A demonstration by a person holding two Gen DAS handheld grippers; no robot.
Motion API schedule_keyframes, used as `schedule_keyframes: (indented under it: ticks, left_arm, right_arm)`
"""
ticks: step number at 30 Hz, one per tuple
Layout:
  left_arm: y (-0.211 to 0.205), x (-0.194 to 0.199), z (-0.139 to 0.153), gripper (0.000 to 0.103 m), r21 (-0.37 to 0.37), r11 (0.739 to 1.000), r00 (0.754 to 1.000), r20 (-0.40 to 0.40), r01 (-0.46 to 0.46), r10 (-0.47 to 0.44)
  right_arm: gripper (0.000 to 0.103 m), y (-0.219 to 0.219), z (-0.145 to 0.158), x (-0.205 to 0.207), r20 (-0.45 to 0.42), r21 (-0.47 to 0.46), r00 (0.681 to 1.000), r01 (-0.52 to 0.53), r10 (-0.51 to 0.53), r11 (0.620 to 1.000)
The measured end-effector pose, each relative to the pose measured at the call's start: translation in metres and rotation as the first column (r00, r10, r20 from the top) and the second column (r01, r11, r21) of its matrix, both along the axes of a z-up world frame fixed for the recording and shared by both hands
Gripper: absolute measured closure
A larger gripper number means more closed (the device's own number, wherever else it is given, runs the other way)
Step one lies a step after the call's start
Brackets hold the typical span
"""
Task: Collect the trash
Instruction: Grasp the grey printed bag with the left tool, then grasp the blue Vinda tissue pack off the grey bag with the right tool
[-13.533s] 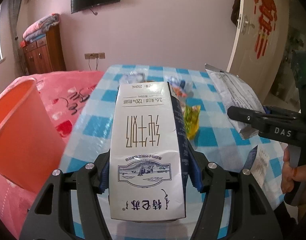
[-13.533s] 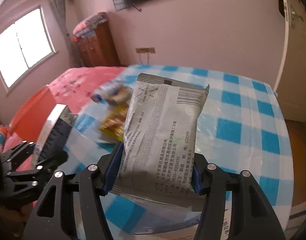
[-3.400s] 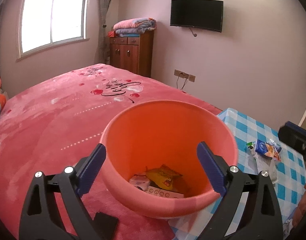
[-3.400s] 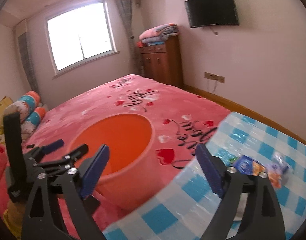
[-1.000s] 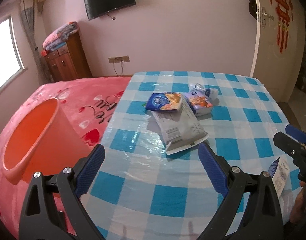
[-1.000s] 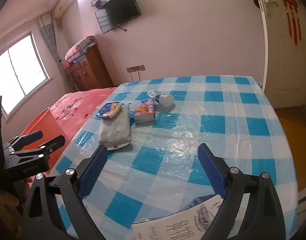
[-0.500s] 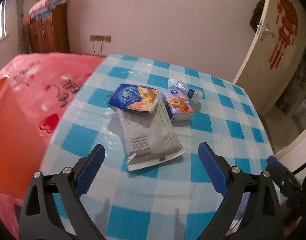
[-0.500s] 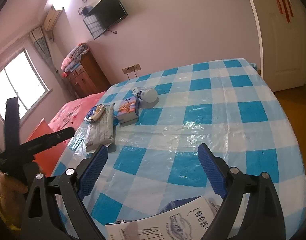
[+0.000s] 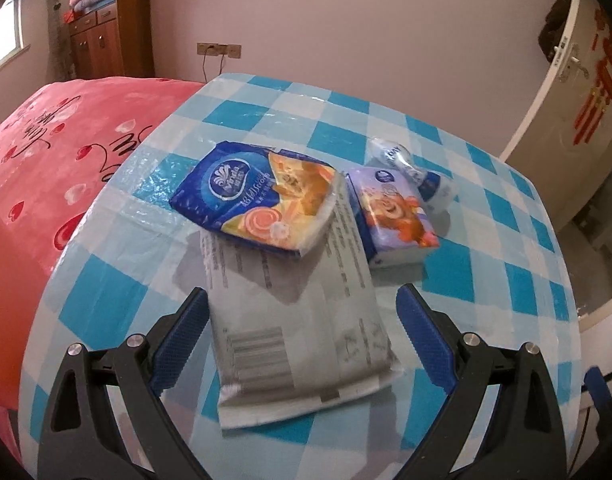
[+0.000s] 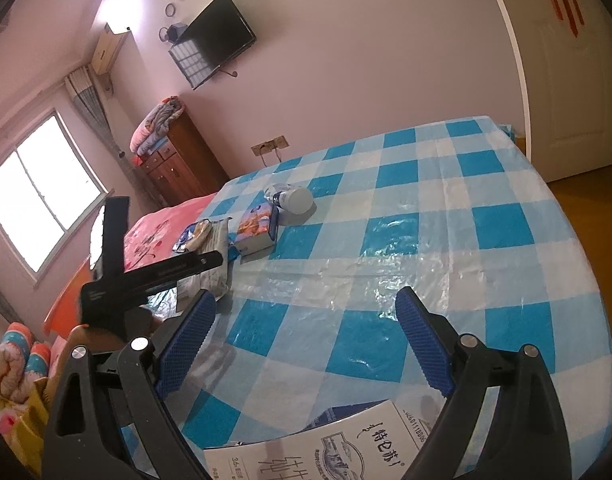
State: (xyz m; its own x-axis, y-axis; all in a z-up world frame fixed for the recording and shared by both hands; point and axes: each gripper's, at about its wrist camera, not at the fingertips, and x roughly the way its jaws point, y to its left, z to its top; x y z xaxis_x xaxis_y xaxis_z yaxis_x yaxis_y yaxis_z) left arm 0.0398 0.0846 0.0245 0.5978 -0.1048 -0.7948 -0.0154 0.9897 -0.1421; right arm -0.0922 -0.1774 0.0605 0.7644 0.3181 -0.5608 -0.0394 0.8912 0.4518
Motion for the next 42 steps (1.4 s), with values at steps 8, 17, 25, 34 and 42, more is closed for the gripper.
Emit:
schedule_keyframes:
  ticks: [8,17,25,34,42]
  left_arm:
    - [0.004,0.013,-0.005,0.014,-0.018,1.0,1.0,-0.026,-0.018,0.017]
    - [-0.003,0.005,-0.005,0.026,-0.039,0.999,0.999,-0.035,0.012,-0.014]
    - [-0.025,-0.032,-0.005,0.027,-0.018,0.988,0.987,-0.047,0.151,-0.151]
    - [-0.038,-0.091,-0.005,0.027,0.013,0.95,0.949,-0.056,0.311,-0.309]
    - [-0.048,-0.122,-0.005,0.027,0.049,0.917,0.918,-0.017,0.395,-0.395]
  right_arm:
    - [0.013,-0.004,-0.002,0.0,-0.008,0.017,1.0,-0.003,0.003,1.0]
    - [0.013,-0.005,-0.005,-0.001,-0.019,0.023,1.0,0.002,-0.001,1.0]
    - [0.013,-0.002,0.0,-0.001,-0.015,0.01,1.0,-0.013,0.013,1.0]
    - [0.013,0.017,0.005,0.011,-0.058,-0.03,0.992,-0.11,0.108,0.993]
    - [0.013,0.062,0.005,0.023,-0.105,-0.077,0.953,-0.292,0.283,0.953]
